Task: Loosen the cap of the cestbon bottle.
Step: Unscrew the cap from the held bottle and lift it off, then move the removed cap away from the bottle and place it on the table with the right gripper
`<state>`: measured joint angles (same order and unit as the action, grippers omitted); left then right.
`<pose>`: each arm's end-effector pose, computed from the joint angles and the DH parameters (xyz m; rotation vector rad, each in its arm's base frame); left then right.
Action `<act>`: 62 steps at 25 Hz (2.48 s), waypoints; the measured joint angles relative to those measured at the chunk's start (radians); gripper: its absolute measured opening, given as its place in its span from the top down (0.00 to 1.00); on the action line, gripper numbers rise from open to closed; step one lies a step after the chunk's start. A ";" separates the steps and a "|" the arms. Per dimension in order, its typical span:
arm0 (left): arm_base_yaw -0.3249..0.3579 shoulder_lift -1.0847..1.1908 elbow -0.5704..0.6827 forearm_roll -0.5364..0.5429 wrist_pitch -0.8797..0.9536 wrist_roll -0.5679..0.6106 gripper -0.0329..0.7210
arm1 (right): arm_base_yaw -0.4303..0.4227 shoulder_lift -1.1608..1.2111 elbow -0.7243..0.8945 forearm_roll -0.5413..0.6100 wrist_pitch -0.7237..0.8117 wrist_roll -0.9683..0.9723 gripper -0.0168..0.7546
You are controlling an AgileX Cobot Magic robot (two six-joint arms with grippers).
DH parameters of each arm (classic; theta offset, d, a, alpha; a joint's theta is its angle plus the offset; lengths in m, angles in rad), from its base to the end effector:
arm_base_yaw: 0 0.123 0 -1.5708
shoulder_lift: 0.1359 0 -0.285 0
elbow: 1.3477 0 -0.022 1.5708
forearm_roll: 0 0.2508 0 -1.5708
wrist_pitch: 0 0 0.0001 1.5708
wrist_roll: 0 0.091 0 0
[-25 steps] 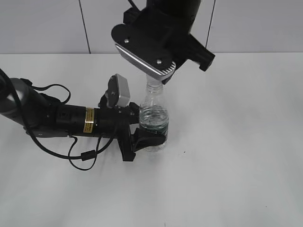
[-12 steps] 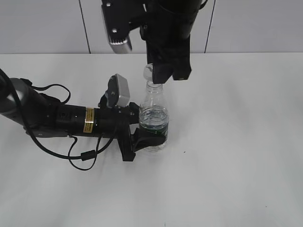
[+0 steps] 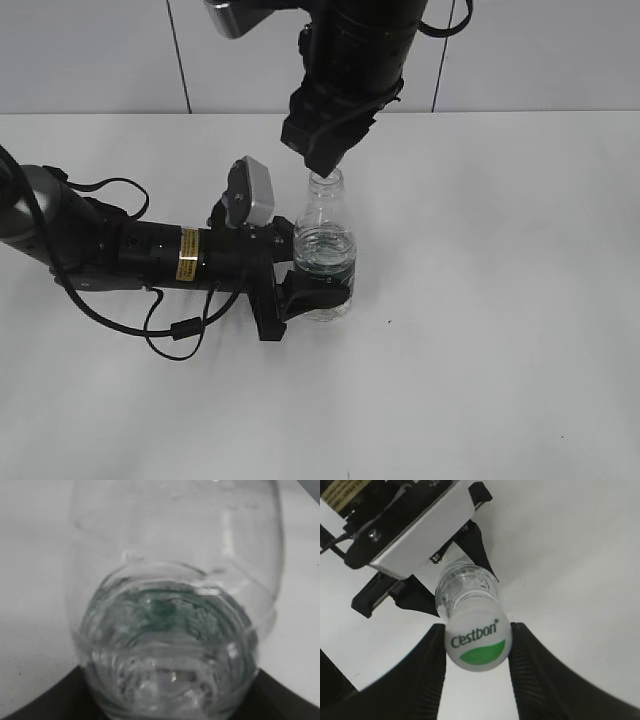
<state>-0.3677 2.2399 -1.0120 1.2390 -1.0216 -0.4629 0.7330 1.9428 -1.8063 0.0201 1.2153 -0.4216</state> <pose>0.3215 -0.2024 0.0690 1.3142 1.5863 -0.9320 0.3091 0.2806 0.2949 -1.5454 2.3834 0.0959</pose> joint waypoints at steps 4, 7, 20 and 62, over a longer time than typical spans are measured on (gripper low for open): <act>0.000 0.000 0.000 0.000 0.000 0.000 0.41 | -0.030 0.000 0.000 0.005 0.001 0.104 0.59; 0.000 0.000 0.000 0.000 0.000 0.000 0.41 | -0.075 0.000 0.000 0.013 0.001 0.156 0.59; 0.000 0.000 0.000 0.000 0.000 0.000 0.41 | -0.333 -0.004 0.033 0.091 0.002 0.181 0.59; 0.000 0.023 0.000 -0.231 0.003 0.106 0.41 | -0.461 0.054 0.648 0.235 -0.681 0.045 0.59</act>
<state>-0.3677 2.2628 -1.0120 1.0083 -1.0191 -0.3571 0.2724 1.9971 -1.1584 0.2546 0.5338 -0.3769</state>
